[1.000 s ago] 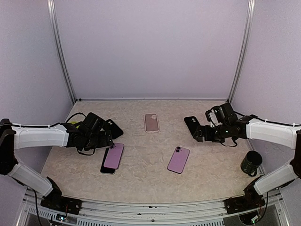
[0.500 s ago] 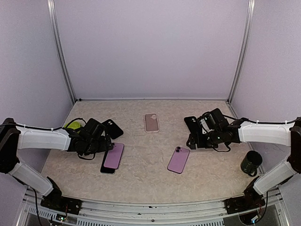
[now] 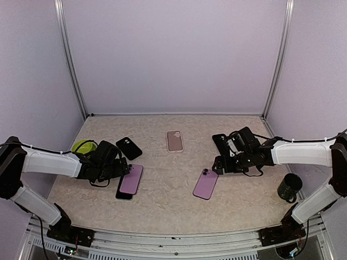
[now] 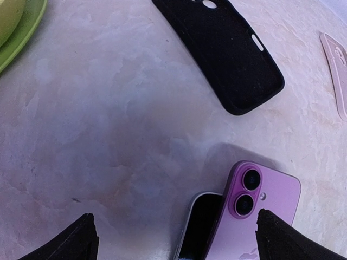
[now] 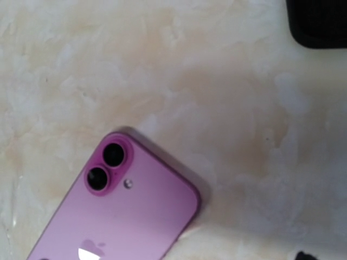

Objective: Put the phone into the phone case
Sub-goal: Pick up the phone from the top right corner of the phone case, then pass from the right arm to the left, then pass from the left arm to the right

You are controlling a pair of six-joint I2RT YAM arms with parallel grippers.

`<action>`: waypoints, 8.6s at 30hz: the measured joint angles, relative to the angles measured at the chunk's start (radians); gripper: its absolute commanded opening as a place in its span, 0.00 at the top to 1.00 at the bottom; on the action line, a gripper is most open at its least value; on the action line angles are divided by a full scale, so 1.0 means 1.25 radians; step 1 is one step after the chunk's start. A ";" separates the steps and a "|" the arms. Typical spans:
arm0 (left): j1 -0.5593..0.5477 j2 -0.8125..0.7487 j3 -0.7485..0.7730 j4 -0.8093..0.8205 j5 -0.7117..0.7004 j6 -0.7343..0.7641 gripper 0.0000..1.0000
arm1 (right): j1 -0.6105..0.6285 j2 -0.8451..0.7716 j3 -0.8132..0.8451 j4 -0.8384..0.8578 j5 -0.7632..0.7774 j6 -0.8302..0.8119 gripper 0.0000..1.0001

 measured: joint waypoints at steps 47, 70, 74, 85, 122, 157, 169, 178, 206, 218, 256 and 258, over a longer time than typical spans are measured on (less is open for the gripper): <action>-0.028 -0.184 -0.006 0.041 -0.040 -0.028 0.01 | 0.139 0.271 0.173 -0.011 0.025 0.097 0.03; -0.051 -0.186 -0.025 0.047 -0.041 -0.049 0.01 | 0.246 0.401 0.331 -0.094 0.125 -0.045 0.05; -0.052 -0.187 -0.031 0.050 -0.041 -0.051 0.01 | 0.249 0.401 0.331 -0.097 0.125 -0.062 0.10; -0.055 -0.189 -0.041 0.060 -0.042 -0.067 0.01 | 0.251 0.414 0.351 -0.119 0.135 -0.049 0.20; -0.167 0.018 0.097 0.158 0.134 -0.002 0.02 | 0.320 0.271 0.118 0.153 0.151 -0.244 0.36; -0.203 0.311 0.222 0.384 0.533 -0.007 0.26 | 0.399 0.159 -0.016 0.334 0.243 -0.310 0.37; -0.206 0.341 0.222 0.442 0.613 -0.023 0.39 | 0.410 0.158 -0.024 0.359 0.254 -0.322 0.37; -0.208 0.352 0.222 0.466 0.637 -0.034 0.54 | 0.413 0.158 -0.028 0.370 0.259 -0.324 0.36; -0.213 0.367 0.223 0.496 0.648 -0.070 0.95 | 0.423 0.148 -0.043 0.386 0.308 -0.337 0.14; -0.217 0.361 0.248 0.455 0.587 -0.136 0.94 | 0.461 0.151 -0.039 0.378 0.443 -0.347 0.10; -0.188 0.231 0.261 0.336 0.486 -0.307 0.94 | 0.537 0.240 -0.040 0.369 0.736 -0.394 0.45; -0.188 0.231 0.261 0.336 0.487 -0.309 0.94 | 0.542 0.240 -0.043 0.386 0.732 -0.405 0.44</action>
